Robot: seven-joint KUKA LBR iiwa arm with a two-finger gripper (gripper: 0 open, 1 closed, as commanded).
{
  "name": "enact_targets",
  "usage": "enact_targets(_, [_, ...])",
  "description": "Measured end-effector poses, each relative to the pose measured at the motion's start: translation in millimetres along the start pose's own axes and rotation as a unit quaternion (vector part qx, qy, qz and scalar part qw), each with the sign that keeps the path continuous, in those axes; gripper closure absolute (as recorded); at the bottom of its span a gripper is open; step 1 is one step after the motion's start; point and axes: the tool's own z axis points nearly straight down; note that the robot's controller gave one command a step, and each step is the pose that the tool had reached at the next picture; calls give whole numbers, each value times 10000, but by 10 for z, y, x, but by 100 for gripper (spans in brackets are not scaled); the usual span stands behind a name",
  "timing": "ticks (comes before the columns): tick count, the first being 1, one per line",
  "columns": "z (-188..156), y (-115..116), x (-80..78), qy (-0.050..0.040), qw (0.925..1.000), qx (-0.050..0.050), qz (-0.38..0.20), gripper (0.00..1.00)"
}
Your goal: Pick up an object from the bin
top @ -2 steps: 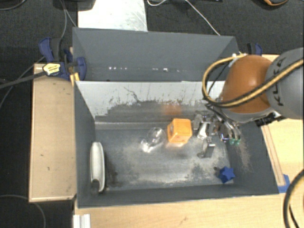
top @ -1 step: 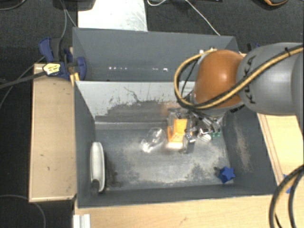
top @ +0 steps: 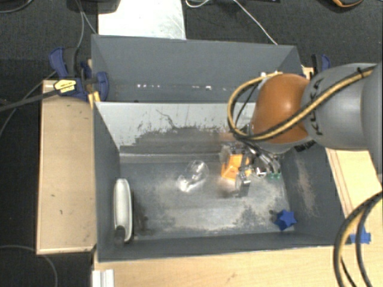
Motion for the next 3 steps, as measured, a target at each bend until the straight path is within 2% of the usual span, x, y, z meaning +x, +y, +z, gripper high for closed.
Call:
enact_targets(1, [103,166,-86,-8,9968,3,-793,0])
enact_targets(2, [129,-666,104,-11,10000,2,-93,0])
enact_targets(3, [-641,-533,125,-12,9874,-2,-1581,0])
